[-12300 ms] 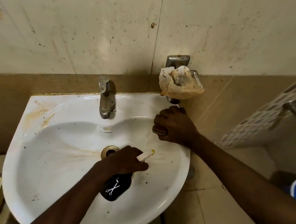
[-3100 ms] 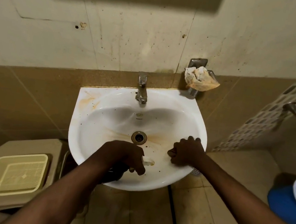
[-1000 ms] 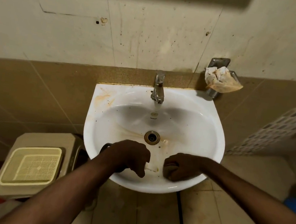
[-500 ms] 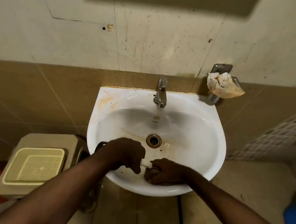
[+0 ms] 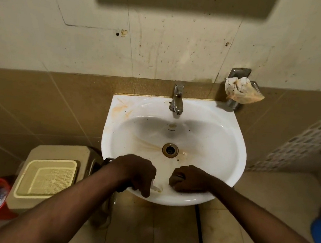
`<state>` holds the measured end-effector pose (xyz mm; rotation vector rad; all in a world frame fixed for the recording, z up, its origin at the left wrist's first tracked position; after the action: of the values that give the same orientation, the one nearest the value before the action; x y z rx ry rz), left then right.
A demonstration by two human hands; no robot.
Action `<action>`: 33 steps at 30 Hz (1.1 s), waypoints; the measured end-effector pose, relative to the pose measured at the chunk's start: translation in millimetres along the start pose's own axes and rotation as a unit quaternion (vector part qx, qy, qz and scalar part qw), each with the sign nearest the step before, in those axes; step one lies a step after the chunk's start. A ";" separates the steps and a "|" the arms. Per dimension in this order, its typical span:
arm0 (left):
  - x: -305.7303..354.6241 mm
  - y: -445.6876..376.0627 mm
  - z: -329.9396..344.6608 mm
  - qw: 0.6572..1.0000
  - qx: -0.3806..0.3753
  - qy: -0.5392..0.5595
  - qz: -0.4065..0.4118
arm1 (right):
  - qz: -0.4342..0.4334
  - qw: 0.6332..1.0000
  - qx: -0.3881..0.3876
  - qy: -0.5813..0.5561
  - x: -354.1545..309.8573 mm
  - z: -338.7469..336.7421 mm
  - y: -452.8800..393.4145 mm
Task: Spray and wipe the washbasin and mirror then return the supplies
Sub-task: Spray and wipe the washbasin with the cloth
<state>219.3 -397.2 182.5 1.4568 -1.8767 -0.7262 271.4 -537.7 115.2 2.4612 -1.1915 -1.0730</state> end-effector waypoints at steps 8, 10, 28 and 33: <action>-36.9 13.8 -3.5 0.999 0.041 -0.016 -0.003 | -0.054 0.985 -0.079 -0.143 -46.9 0.4 32.7; -46.9 18.8 -11.3 0.998 0.056 -0.014 -0.015 | -0.071 0.981 -0.049 -0.173 -75.4 15.3 8.7; -77.9 29.9 7.0 0.998 0.022 0.044 -0.050 | -0.032 0.985 0.026 -0.167 -72.5 24.1 -17.4; -80.2 27.0 14.6 0.998 0.030 0.035 -0.044 | -0.038 0.986 0.016 -0.162 -68.1 23.4 -14.5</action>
<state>205.5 -312.5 181.1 1.5915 -1.8046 -0.6551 236.0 -474.5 127.4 2.4376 -1.2148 -1.5331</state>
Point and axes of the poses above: each hand's wrist, its own y-axis away from the middle knuckle, its own z-axis out of the palm, x = y × z, the point moved 7 cm from there along -y, towards the middle knuckle, and after that the axes turned 6 degrees about x, right-handed, at the moved point
